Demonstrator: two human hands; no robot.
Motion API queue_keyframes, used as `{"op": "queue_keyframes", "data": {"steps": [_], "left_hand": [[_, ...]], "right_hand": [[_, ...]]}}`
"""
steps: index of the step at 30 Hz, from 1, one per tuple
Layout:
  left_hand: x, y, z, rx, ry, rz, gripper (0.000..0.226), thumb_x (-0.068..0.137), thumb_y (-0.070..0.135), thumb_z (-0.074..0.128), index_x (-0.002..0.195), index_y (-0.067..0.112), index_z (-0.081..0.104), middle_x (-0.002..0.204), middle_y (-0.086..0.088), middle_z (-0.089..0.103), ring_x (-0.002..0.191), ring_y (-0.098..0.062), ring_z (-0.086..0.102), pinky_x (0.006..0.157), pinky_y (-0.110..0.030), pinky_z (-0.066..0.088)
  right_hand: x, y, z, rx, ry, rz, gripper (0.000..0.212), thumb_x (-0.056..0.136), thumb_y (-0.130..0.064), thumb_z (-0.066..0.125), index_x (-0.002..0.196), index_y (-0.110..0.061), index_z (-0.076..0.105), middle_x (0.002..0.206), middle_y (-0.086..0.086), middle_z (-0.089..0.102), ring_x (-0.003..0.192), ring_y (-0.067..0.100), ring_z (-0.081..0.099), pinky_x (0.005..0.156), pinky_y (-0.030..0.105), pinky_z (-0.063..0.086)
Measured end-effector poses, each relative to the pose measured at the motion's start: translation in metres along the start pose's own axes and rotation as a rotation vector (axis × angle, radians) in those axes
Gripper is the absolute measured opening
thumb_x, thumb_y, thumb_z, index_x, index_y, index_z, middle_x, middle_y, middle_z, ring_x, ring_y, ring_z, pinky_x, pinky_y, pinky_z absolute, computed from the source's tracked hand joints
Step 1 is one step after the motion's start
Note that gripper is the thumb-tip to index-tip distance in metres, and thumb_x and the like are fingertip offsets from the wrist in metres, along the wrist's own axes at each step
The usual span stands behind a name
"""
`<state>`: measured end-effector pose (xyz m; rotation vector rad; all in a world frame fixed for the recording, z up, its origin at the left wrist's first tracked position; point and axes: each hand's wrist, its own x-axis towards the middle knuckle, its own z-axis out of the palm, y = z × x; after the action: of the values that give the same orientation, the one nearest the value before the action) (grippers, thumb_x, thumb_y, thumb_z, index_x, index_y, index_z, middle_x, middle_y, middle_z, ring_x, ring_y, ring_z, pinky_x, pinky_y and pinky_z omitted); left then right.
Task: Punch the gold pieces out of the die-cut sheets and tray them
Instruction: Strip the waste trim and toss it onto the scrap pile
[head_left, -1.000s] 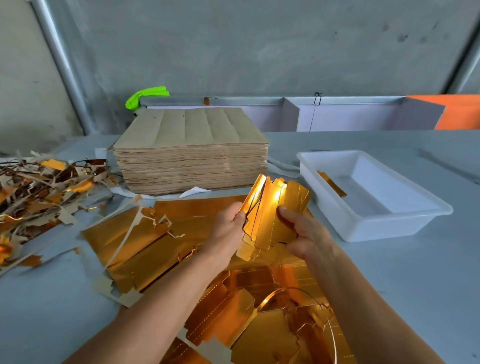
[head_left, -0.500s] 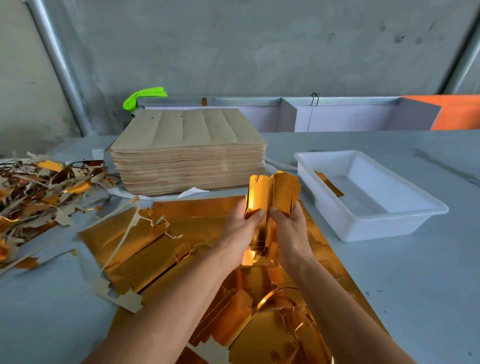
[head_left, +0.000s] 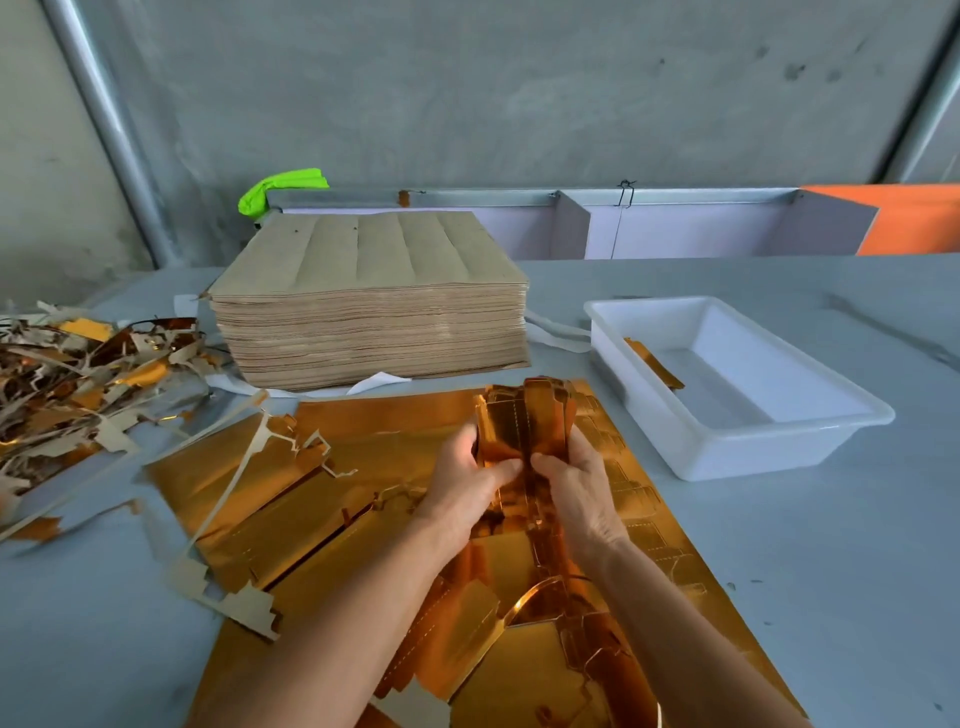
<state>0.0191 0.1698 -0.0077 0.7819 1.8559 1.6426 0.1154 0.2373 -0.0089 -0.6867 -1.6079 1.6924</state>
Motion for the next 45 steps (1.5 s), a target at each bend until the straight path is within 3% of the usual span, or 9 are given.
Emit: {"op": "queue_keyframes", "data": {"steps": [6,10,15,18,23,31,35,39,45], "left_hand": [[0.002,-0.008,-0.001,0.019,0.002,0.016,0.019,0.084,0.02,0.071,0.095,0.031,0.06,0.09,0.01,0.069,0.088,-0.009,0.066,0.077,-0.023,0.053],[0.002,-0.009,0.001,0.077,-0.026,0.032,0.017,0.086,0.022,0.068,0.093,0.034,0.059,0.093,0.015,0.066,0.092,-0.004,0.061,0.085,-0.028,0.047],[0.003,-0.008,0.002,0.102,-0.099,0.082,0.02,0.085,0.025,0.069,0.094,0.041,0.059,0.092,0.023,0.067,0.097,-0.001,0.06,0.082,-0.021,0.044],[0.004,-0.009,0.006,0.036,-0.072,0.059,0.03,0.084,0.025,0.071,0.106,0.041,0.057,0.102,0.023,0.065,0.102,-0.001,0.056,0.087,-0.023,0.038],[0.008,-0.009,0.001,-0.146,0.026,-0.062,0.016,0.089,0.022,0.065,0.103,0.025,0.061,0.101,0.002,0.07,0.101,-0.017,0.063,0.094,-0.04,0.048],[0.005,-0.008,-0.005,-0.211,-0.101,-0.015,0.021,0.09,0.038,0.06,0.108,0.027,0.059,0.101,0.002,0.071,0.098,-0.015,0.066,0.072,-0.023,0.051],[-0.002,-0.016,-0.009,0.069,-0.122,-0.051,0.024,0.093,0.052,0.046,0.104,0.031,0.05,0.102,0.003,0.065,0.097,-0.011,0.061,0.078,-0.024,0.045],[0.001,-0.015,-0.012,-0.014,-0.175,-0.124,0.029,0.095,0.048,0.047,0.113,0.026,0.053,0.11,-0.004,0.066,0.106,-0.02,0.062,0.096,-0.043,0.048],[0.013,-0.001,-0.015,-0.384,-0.11,-0.241,0.045,0.098,0.024,0.046,0.142,0.014,0.04,0.136,-0.015,0.053,0.123,-0.032,0.052,0.105,-0.056,0.038]], "right_hand": [[0.0,0.0,0.004,0.062,0.016,0.042,0.01,0.089,-0.027,0.056,0.094,-0.032,0.062,0.092,0.002,0.071,0.097,0.025,0.065,0.079,0.038,0.055],[0.005,-0.013,0.007,0.135,0.1,-0.01,0.049,0.074,-0.068,0.054,0.1,-0.027,0.062,0.097,0.0,0.071,0.102,0.023,0.063,0.087,0.041,0.05],[0.012,-0.023,0.013,0.142,0.169,0.004,0.033,0.086,-0.059,0.054,0.072,-0.034,0.07,0.08,-0.005,0.072,0.095,0.024,0.063,0.086,0.039,0.05],[0.01,-0.022,0.017,0.139,0.133,0.065,0.035,0.091,-0.054,0.05,0.092,-0.025,0.069,0.096,0.003,0.072,0.103,0.024,0.062,0.097,0.048,0.047],[0.012,-0.023,0.003,0.109,0.029,0.096,0.072,0.071,-0.081,0.035,0.115,-0.031,0.062,0.109,-0.002,0.069,0.107,0.018,0.06,0.088,0.042,0.05],[0.007,-0.003,0.003,0.084,-0.037,0.078,0.047,0.088,-0.066,0.037,0.111,-0.033,0.063,0.105,-0.006,0.072,0.1,0.012,0.067,0.083,0.034,0.053],[0.004,0.007,-0.002,0.002,-0.048,0.079,0.037,0.101,-0.044,0.033,0.109,-0.022,0.062,0.1,0.004,0.072,0.099,0.021,0.067,0.083,0.039,0.056],[0.005,0.006,-0.003,0.003,-0.038,0.116,0.034,0.103,-0.033,0.036,0.107,-0.011,0.062,0.102,0.018,0.068,0.1,0.031,0.065,0.089,0.044,0.055],[0.015,-0.001,-0.006,0.063,-0.012,0.176,0.027,0.101,-0.032,0.041,0.105,-0.018,0.064,0.096,-0.001,0.073,0.094,0.021,0.069,0.089,0.05,0.053]]}}
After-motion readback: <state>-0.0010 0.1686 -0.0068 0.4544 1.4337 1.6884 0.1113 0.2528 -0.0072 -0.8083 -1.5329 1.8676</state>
